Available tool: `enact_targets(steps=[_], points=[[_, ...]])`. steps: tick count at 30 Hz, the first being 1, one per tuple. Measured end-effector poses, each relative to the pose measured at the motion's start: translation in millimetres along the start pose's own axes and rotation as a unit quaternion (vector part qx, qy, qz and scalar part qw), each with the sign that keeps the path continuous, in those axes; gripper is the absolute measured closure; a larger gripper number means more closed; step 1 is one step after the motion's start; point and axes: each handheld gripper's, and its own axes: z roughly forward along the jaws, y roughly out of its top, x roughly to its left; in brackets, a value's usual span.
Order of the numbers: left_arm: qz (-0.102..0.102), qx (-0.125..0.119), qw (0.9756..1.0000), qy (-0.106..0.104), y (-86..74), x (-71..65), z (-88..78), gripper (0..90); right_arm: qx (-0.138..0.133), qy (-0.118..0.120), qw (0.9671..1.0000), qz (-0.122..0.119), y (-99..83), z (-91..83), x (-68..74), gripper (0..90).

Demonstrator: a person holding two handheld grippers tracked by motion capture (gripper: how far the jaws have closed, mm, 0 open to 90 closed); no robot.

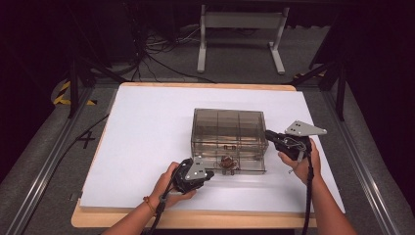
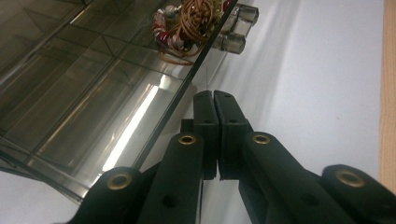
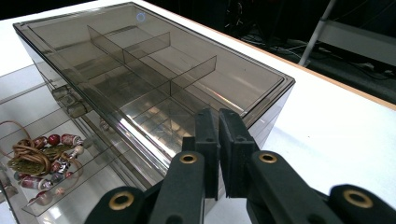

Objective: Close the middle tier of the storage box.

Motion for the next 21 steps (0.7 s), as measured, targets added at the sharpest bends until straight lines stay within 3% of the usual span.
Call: enact_targets(steps=[21], points=[[0.014,-0.001,0.9998,-0.01,13.2,-0.3,10.0,87.1,0.002,0.0,1.0,-0.001,0.1,-0.5,0.0,86.1]])
